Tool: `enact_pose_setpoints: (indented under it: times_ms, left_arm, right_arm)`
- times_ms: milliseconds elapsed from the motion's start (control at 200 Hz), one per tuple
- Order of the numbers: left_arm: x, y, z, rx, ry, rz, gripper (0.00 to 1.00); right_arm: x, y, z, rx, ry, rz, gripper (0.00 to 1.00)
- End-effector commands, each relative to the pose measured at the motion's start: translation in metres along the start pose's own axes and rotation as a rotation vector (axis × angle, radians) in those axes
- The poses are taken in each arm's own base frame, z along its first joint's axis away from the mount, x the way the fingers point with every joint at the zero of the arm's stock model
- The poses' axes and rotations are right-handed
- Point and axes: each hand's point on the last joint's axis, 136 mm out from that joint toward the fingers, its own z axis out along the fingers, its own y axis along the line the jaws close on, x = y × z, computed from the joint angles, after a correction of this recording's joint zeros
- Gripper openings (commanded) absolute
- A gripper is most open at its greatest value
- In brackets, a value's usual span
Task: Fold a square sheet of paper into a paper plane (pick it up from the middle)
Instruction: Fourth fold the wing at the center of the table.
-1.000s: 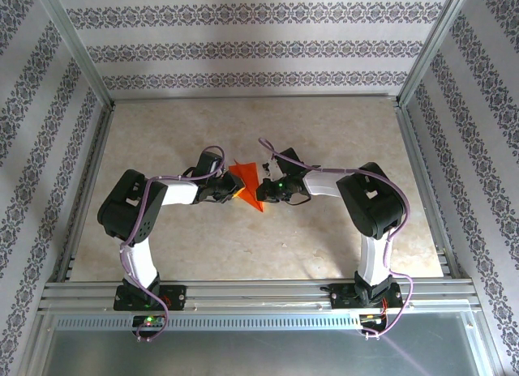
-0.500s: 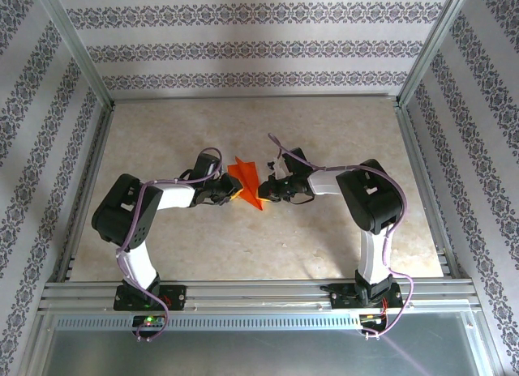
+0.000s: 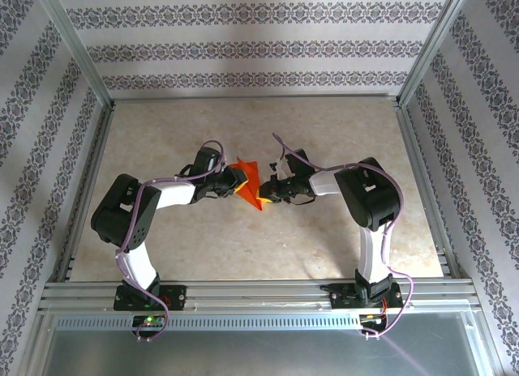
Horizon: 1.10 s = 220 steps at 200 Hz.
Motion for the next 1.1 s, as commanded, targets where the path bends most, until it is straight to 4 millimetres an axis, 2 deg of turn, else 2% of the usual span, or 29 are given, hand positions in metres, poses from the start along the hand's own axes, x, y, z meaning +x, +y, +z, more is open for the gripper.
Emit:
enact_pose_setpoints:
  times_ms: [0,225,645,1094]
  left_arm:
    - [0.000,-0.017,0.008,0.055,0.018,0.050,0.23]
    - [-0.001,-0.023,0.020,0.071,0.050,0.074,0.20]
    - [-0.001,-0.013,0.036,0.060,0.079,0.065,0.18]
    - [-0.002,-0.011,0.042,0.060,0.092,0.060,0.18]
  right_arm:
    - [0.006,-0.020,0.002,0.026,0.012,0.059,0.04]
    - [0.007,-0.024,0.004,0.038,0.022,0.076,0.05]
    - [0.008,-0.029,0.004,0.066,0.029,0.085,0.14]
    - [0.010,-0.037,0.005,0.095,0.036,0.102,0.10]
